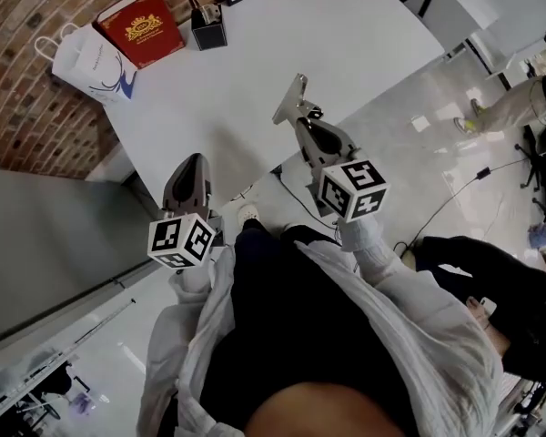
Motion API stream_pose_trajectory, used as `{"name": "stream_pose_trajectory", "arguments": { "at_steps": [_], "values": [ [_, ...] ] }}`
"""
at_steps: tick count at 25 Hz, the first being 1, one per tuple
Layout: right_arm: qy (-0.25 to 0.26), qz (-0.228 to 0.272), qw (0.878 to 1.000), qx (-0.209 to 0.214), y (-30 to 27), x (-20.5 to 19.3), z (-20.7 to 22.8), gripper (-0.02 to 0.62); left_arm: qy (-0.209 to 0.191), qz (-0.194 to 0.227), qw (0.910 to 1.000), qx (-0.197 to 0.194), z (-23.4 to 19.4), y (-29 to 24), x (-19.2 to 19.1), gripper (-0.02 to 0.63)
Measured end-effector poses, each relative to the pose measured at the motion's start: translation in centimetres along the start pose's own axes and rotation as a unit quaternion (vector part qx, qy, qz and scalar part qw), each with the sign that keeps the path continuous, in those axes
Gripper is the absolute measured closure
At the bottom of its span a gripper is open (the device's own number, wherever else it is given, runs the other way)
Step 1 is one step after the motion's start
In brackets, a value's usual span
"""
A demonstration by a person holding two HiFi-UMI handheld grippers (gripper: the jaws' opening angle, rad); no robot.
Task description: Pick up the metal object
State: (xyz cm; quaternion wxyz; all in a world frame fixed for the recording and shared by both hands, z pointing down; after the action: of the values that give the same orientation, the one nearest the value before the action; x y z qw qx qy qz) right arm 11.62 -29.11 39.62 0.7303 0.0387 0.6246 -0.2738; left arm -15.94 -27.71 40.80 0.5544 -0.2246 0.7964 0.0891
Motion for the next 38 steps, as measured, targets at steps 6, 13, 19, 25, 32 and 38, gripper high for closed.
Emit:
{"name": "stream_pose_trajectory", "arguments": {
  "at_steps": [6, 13, 19, 25, 32, 38],
  "values": [
    [0.06, -0.013, 0.998, 0.01, 3.0, -1.6, 0.7, 0.584, -0.019, 0.003, 0.9998, 0.002, 3.3, 2.4, -1.2, 0.578],
    [0.083, -0.031, 0.996, 0.028, 4.9, -4.1, 0.8, 0.584, -0.057, -0.003, 0.9984, 0.005, 5.8, 4.7, -3.0, 0.577],
    [0.099, -0.037, 0.994, 0.042, 6.2, -4.7, 0.6, 0.584, -0.06, -0.002, 0.9982, 0.009, 7.1, 5.8, -3.9, 0.578],
    [0.113, -0.033, 0.991, 0.061, 6.6, -4.5, -0.1, 0.584, -0.063, 0.005, 0.998, 0.009, 8.3, 5.9, -4.6, 0.578],
    [0.12, -0.033, 0.99, 0.072, 6.7, -4.3, -0.4, 0.584, -0.064, 0.007, 0.9979, 0.011, 8.8, 6.1, -4.9, 0.577],
    [0.121, -0.033, 0.989, 0.079, 6.6, -4.3, -0.9, 0.584, -0.06, 0.008, 0.998, 0.016, 8.6, 6.5, -5.0, 0.578]
  ]
}}
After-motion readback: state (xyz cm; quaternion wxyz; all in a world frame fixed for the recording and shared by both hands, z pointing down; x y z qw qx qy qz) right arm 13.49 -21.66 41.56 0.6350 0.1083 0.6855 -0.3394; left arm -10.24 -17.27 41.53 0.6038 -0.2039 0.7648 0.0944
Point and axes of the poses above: the fingertips, and each gripper's own axes: y backward along the fingers, z to its right, x out of its top, the point moved 8 cm from there along y, backward along the fingers, and after that the axes turned 1 degree about y, right-handed, at the moved point
